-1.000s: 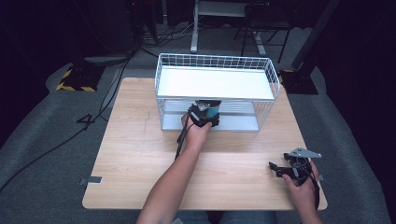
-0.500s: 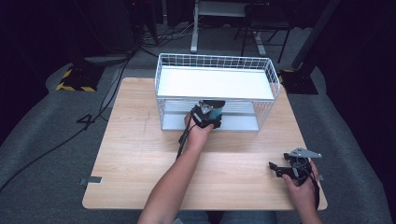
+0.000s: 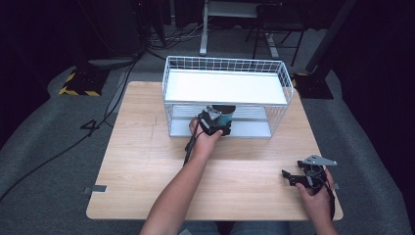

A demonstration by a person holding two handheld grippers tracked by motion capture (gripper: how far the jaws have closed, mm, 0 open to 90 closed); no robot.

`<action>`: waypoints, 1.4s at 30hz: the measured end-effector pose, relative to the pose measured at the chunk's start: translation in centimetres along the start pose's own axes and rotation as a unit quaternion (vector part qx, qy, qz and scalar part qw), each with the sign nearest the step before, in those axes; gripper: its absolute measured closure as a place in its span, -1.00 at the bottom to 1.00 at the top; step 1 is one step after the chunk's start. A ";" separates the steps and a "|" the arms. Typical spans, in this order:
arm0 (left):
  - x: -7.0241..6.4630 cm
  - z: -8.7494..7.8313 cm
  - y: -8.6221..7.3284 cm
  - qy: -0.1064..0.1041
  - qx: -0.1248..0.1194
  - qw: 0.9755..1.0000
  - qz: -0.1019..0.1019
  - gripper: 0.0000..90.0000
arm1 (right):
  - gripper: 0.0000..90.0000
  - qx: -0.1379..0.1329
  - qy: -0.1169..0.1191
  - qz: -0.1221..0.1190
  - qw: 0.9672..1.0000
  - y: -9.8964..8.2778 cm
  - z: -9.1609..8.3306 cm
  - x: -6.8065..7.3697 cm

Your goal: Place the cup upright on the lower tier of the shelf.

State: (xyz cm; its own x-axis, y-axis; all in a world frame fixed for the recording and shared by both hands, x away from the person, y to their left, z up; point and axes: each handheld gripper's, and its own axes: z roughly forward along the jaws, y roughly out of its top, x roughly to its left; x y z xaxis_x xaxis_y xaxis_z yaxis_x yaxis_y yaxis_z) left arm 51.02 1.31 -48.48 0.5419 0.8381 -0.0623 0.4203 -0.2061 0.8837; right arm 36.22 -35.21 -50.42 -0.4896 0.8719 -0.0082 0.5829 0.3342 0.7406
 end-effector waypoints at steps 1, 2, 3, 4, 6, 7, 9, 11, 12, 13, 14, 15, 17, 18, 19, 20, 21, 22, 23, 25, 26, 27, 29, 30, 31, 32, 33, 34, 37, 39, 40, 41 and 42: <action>-0.2 -0.4 -0.1 0.033 0.001 0.999 -0.015 -0.66 | -0.59 0.000 0.000 0.000 1.000 0.0 0.0 0.0; 0.0 -0.6 0.0 0.004 -0.003 1.000 -0.007 -0.66 | -0.59 0.000 0.000 0.000 1.000 0.0 0.0 0.0; 0.0 -0.6 0.0 0.004 -0.003 1.000 -0.007 -0.66 | -0.59 0.000 0.000 0.000 1.000 0.0 0.0 0.0; 0.0 -0.8 -0.1 0.003 -0.005 1.000 -0.006 -0.66 | -0.59 0.000 0.000 0.000 1.000 0.0 0.0 0.0; 0.0 -1.5 0.0 0.000 -0.008 1.000 -0.010 -0.66 | -0.59 0.000 0.000 0.000 1.000 0.0 0.0 0.0; 0.0 -1.5 0.0 0.000 -0.008 1.000 -0.010 -0.66 | -0.59 0.000 0.000 0.000 1.000 0.0 0.0 0.0; 0.1 -2.0 -0.1 0.002 -0.010 1.000 -0.011 -0.66 | -0.59 0.000 0.000 0.000 1.000 0.0 0.0 0.0; 0.2 -2.5 -0.3 0.005 -0.007 1.000 -0.019 -0.66 | -0.59 0.000 0.000 0.000 1.000 0.0 0.0 0.0; 0.2 -2.5 -0.3 0.005 -0.007 1.000 -0.019 -0.66 | -0.59 0.000 0.000 0.000 1.000 0.0 0.0 0.0; 0.3 -3.0 -0.6 0.001 -0.006 1.000 -0.022 -0.66 | -0.59 0.000 0.000 0.000 1.000 0.0 0.0 0.0; 0.3 -3.0 -0.6 0.001 -0.006 1.000 -0.022 -0.66 | -0.59 0.000 0.000 0.000 1.000 0.0 0.0 0.0; 0.4 -3.3 -0.6 0.001 -0.004 1.000 -0.019 -0.66 | -0.59 0.000 0.000 0.000 1.000 0.0 0.0 0.0; 0.5 -3.8 -0.8 0.002 -0.007 1.000 -0.018 -0.66 | -0.59 0.000 0.000 0.000 1.000 0.0 0.0 0.0; 0.6 -4.4 -0.8 0.001 -0.008 1.000 -0.017 -0.66 | -0.59 0.000 0.000 0.000 1.000 0.0 0.0 0.0; 0.6 -4.4 -0.8 0.001 -0.008 1.000 -0.017 -0.66 | -0.59 0.000 0.000 0.000 1.000 0.0 0.0 0.0; 0.6 -4.9 -0.9 0.000 -0.009 1.000 -0.015 -0.66 | -0.59 0.000 0.000 0.000 1.000 0.0 0.0 0.0; 0.6 -5.2 -0.9 -0.001 -0.011 1.000 -0.015 -0.66 | -0.59 0.000 0.000 0.000 1.000 0.0 0.0 0.0; 0.7 -6.0 -0.9 -0.003 -0.011 1.000 -0.008 -0.66 | -0.59 0.000 0.000 0.000 1.000 0.0 0.0 0.0; 0.6 -6.4 -0.9 -0.004 -0.010 1.000 -0.004 -0.66 | -0.59 0.000 0.000 0.000 1.000 0.0 0.0 0.0; 0.6 -7.2 -0.9 -0.008 -0.012 1.000 0.004 -0.66 | -0.59 0.000 0.000 0.000 1.000 0.0 0.0 0.0; 0.6 -7.2 -0.9 -0.008 -0.012 1.000 0.004 -0.66 | -0.59 0.000 0.000 0.000 1.000 0.0 0.0 0.0; 0.6 -7.6 -0.9 -0.007 -0.015 1.000 0.005 -0.66 | -0.59 0.000 0.000 0.000 1.000 0.0 0.0 0.0; 0.5 -8.7 -0.9 -0.009 -0.015 1.000 0.007 -0.66 | -0.59 0.000 0.000 0.000 1.000 0.0 0.0 0.0; 0.5 -9.0 -0.9 -0.010 -0.016 1.000 0.008 -0.66 | -0.59 0.000 0.000 0.000 1.000 0.0 0.0 0.0; 0.5 -9.4 -0.9 -0.010 -0.014 1.000 0.009 -0.66 | -0.59 0.000 0.000 0.000 1.000 0.0 0.0 0.0; 0.4 -9.8 -0.9 -0.012 -0.011 1.000 0.007 -0.66 | -0.59 0.000 0.000 0.000 1.000 0.0 0.0 0.0; 0.3 -10.2 -0.9 -0.014 -0.014 1.000 0.008 -0.66 | -0.59 0.000 0.000 0.000 1.000 0.0 0.0 0.0; 0.2 -10.5 -0.9 -0.017 -0.015 1.000 0.008 -0.66 | -0.59 0.000 0.000 0.000 1.000 0.0 0.0 0.0; 0.0 -11.7 -0.9 -0.020 -0.014 1.000 0.015 -0.66 | -0.59 0.000 0.000 0.000 1.000 0.0 0.0 0.0; -0.2 -12.4 -0.9 -0.021 -0.012 0.999 0.021 -0.66 | -0.59 0.000 0.000 0.000 1.000 0.0 0.0 0.0; -0.3 -12.9 -1.0 -0.021 -0.013 0.999 0.023 -0.66 | -0.59 0.000 0.000 0.000 1.000 0.0 0.0 0.0; -0.3 -13.2 -1.0 -0.022 -0.012 0.999 0.028 -0.66 | -0.59 0.000 0.000 0.000 1.000 0.0 0.0 0.0; -0.4 -13.7 -1.0 -0.023 -0.009 0.999 0.030 -0.66 | -0.59 0.000 0.000 0.000 1.000 0.0 0.0 0.0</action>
State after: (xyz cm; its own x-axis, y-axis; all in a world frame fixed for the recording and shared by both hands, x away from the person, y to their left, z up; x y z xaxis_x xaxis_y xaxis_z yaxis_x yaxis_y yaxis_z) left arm 40.40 8.06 -43.02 0.5980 0.8009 -0.0300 0.3731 -0.2450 0.8948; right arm 36.23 -35.22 -50.42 -0.4897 0.8719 -0.0073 0.5835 0.3339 0.7403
